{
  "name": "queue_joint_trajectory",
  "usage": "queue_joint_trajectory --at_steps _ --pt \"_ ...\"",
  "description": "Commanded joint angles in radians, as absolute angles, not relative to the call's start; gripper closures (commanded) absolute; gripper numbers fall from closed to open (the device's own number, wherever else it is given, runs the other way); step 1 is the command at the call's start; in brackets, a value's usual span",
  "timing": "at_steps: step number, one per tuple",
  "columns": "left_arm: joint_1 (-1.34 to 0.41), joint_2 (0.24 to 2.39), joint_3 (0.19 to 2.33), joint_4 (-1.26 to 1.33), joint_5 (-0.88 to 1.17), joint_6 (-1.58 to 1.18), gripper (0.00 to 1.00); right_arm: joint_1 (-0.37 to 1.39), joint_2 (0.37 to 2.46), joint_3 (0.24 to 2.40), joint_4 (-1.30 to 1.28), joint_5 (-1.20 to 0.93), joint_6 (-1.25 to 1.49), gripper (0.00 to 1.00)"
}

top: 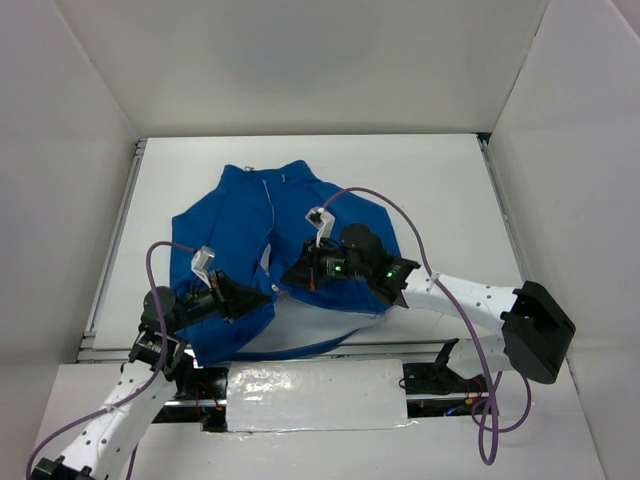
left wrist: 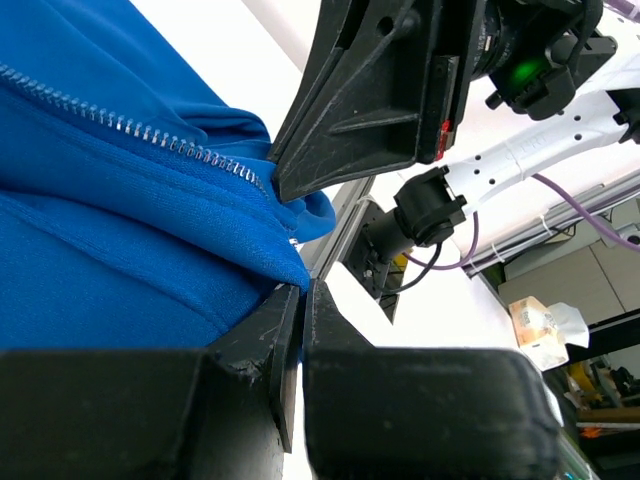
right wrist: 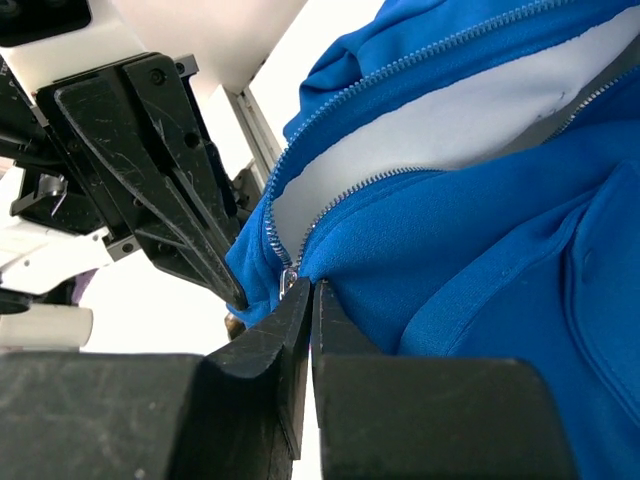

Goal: Zip up the jacket

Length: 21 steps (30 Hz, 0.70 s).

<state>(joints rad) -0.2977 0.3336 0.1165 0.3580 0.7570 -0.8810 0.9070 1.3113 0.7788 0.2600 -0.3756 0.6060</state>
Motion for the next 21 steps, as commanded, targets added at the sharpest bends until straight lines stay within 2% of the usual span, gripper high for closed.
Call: queue_joint_trajectory --at_steps 1,3,4,6,7,10,14,21 --pt "-0.299 0.360 0.110 0.478 0.772 -0.911 1.00 0.913 1.307 0.818 0.299 -0.376 0.598 0.94" --pt "-0.298 0.357 0.109 0.479 0.769 -0.913 1.00 0.913 1.304 0.810 0.302 -0.367 0.600 0.90" --pt "-0.298 0.348 0.109 0.474 0.764 -0.911 1.00 0.913 1.299 0.807 0.304 -0.370 0.603 0.84" --pt "-0.298 0.334 0.109 0.465 0.756 -0.908 1.00 0.913 1.299 0.799 0.310 -0.380 0.603 0.80" --pt "-0.298 0.322 0.109 0.460 0.753 -0.908 1.00 0.911 1.295 0.795 0.311 -0.383 0.606 0.74" --pt "-0.298 0.311 0.107 0.454 0.744 -0.905 1.00 0.913 1.289 0.788 0.316 -0.385 0.609 0.68" --pt "-0.298 0.318 0.103 0.454 0.752 -0.903 1.00 0.908 1.278 0.801 0.292 -0.365 0.600 0.54" --pt "-0.298 0.307 0.094 0.443 0.756 -0.897 1.00 0.890 1.243 0.857 0.223 -0.339 0.560 0.24"
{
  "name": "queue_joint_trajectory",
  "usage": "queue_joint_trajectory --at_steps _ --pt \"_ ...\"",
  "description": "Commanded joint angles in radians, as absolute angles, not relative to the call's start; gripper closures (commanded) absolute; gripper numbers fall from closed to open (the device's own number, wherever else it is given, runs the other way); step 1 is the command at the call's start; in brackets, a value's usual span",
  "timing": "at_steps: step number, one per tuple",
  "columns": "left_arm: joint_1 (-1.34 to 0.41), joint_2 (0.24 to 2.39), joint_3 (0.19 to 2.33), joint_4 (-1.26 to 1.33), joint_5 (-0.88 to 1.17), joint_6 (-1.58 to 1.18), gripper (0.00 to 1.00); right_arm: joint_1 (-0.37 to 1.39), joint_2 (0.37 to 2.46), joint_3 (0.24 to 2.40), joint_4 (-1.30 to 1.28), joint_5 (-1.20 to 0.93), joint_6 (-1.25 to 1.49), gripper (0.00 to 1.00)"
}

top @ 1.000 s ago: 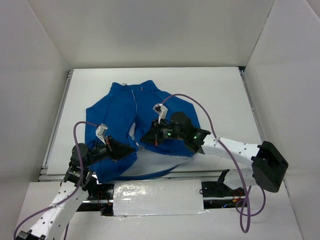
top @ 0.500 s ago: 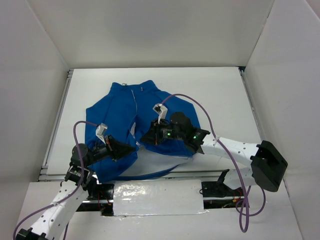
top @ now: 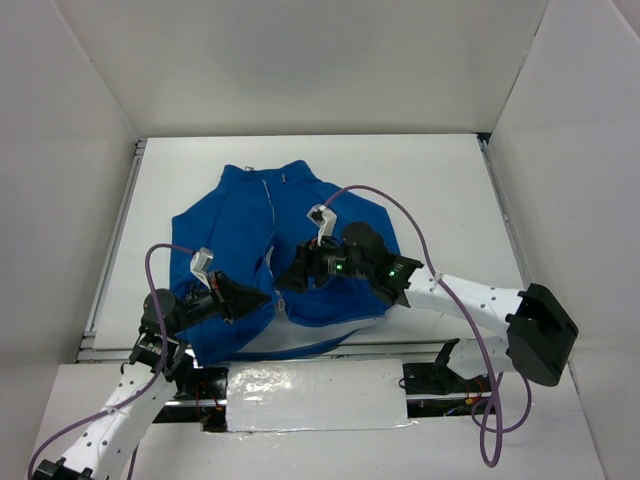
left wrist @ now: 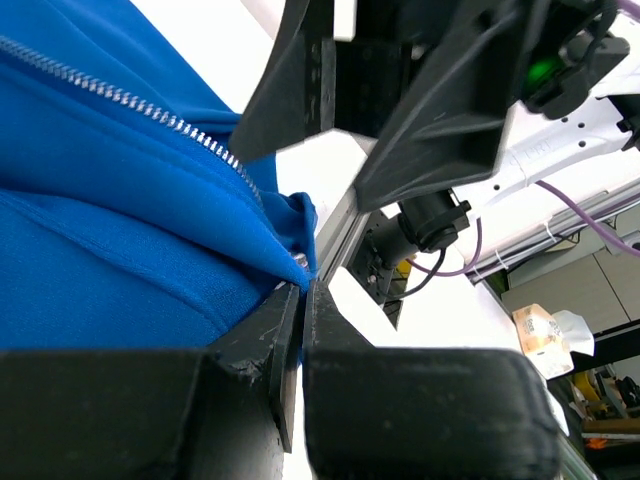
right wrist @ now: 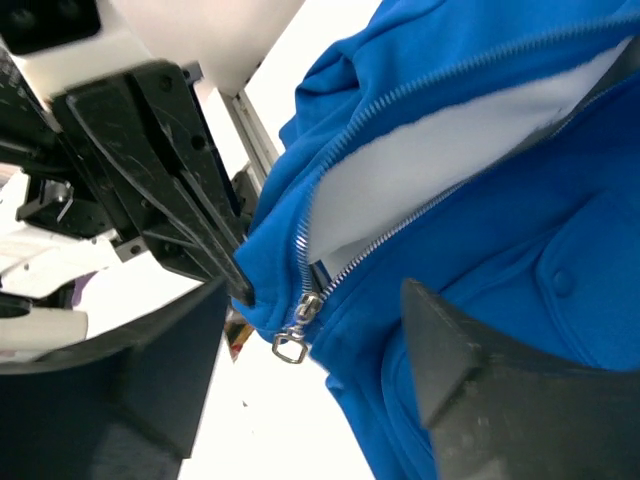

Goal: Zip up the jacket

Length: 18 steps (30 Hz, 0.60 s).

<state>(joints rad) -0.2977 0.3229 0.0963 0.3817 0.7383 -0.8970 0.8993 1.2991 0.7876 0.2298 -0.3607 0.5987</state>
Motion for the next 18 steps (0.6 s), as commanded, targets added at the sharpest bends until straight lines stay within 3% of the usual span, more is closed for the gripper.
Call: queue_joint_trajectory --at_steps 1,10,18 --pt "-0.298 0.304 0.094 0.440 0.755 -0.894 1.00 0.888 1.235 0.868 0.216 -0.327 0.555 0.20" --pt "-0.298 0.298 0.091 0.437 0.755 -0.893 1.00 0.888 1.170 0.859 0.118 -0.327 0.621 0.15" --pt "-0.298 0.287 0.089 0.426 0.755 -0.891 1.00 0.928 1.095 0.623 0.317 -0.411 0.974 0.20"
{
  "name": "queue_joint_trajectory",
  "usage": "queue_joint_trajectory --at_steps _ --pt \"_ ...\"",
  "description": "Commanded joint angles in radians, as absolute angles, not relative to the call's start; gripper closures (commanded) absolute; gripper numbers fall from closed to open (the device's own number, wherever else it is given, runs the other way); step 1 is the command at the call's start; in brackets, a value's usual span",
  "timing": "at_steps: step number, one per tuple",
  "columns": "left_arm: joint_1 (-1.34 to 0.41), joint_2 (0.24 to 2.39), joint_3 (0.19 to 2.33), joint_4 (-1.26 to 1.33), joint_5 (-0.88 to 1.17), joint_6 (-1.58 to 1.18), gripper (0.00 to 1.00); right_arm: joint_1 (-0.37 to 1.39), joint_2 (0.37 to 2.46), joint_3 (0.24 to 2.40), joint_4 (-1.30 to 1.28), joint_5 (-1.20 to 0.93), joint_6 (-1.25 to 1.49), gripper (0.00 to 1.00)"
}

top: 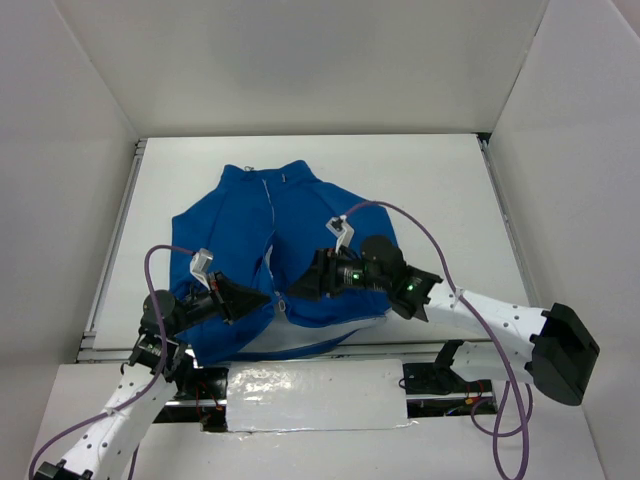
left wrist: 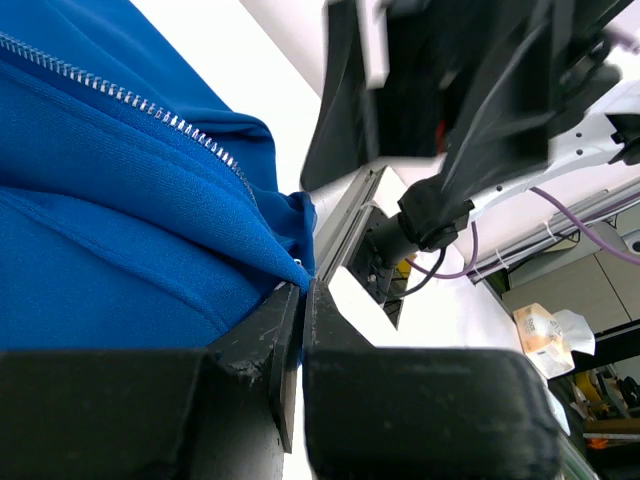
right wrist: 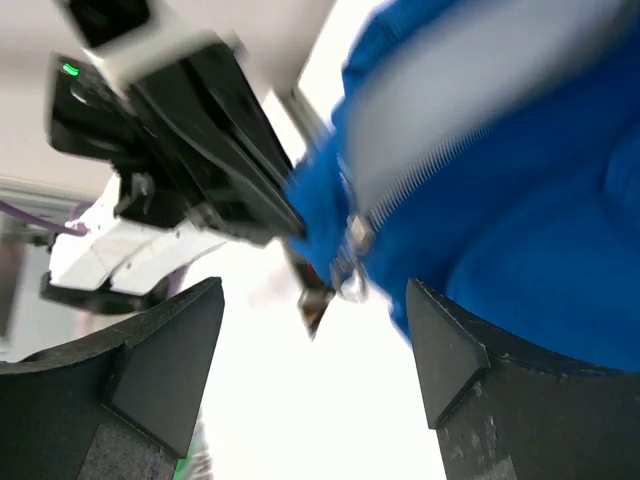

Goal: Zip up the jacket

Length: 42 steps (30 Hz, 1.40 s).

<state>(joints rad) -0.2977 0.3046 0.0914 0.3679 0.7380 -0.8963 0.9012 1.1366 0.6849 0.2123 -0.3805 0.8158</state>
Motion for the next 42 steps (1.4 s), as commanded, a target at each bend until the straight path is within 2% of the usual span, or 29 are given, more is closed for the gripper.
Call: queue_joint_trajectory --at_steps 1,10,25,42 --pt "-0.298 0.287 0.086 0.425 0.755 -0.891 1.00 0.940 1.080 0.605 0.339 -0.404 1.024 0.20" --pt "-0.298 0.281 0.083 0.431 0.752 -0.896 1.00 1.038 1.088 0.485 0.517 -0.311 1.206 0.20" --pt "-0.298 0.275 0.075 0.439 0.750 -0.904 1.00 1.068 1.252 0.512 0.641 -0.298 1.255 0.21" --pt "-0.298 0.264 0.077 0.426 0.752 -0.897 1.00 1.068 1.304 0.520 0.686 -0.272 1.244 0.36"
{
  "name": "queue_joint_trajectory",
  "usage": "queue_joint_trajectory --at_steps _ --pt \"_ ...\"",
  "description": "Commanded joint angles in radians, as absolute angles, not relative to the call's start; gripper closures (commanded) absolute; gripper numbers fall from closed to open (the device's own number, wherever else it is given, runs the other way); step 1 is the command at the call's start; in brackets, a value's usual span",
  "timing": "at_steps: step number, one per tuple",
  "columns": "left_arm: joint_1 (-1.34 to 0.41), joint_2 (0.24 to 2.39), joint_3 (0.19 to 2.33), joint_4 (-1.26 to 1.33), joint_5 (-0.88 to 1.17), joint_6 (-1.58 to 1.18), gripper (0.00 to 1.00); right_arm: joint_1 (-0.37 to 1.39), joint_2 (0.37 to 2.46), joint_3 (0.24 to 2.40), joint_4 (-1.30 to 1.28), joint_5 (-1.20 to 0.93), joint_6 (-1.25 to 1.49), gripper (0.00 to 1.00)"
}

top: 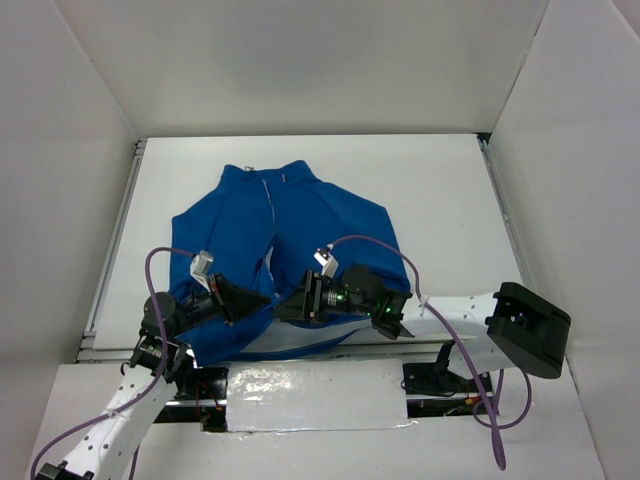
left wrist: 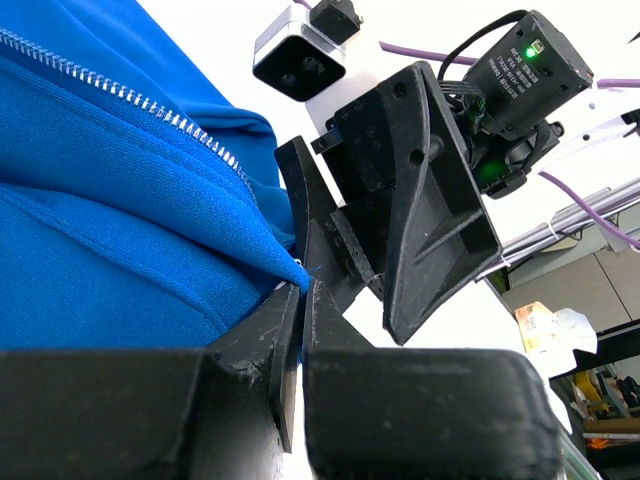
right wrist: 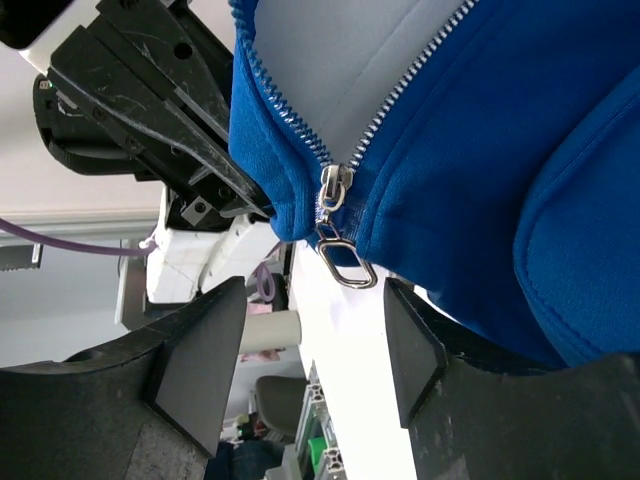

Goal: Zip up the jacket

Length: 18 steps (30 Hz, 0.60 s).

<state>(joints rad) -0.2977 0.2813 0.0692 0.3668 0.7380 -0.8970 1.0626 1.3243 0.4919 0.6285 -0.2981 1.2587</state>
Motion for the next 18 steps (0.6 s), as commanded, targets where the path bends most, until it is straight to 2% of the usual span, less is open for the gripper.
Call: queue_joint_trajectory --at_steps 1,10,15,18 --pt "-0.298 0.264 0.077 0.426 0.752 -0.897 1.00 1.071 1.299 0.520 0.677 -0.267 1.236 0.36" --pt "-0.298 0.267 0.077 0.423 0.752 -0.894 1.00 1.068 1.258 0.509 0.670 -0.247 1.220 0.50" --pt "-0.298 0.270 0.075 0.429 0.752 -0.896 1.00 1.068 1.236 0.508 0.649 -0.230 1.204 0.53" --pt "-0.298 0.271 0.075 0.434 0.752 -0.896 1.00 1.069 1.235 0.512 0.641 -0.229 1.203 0.58"
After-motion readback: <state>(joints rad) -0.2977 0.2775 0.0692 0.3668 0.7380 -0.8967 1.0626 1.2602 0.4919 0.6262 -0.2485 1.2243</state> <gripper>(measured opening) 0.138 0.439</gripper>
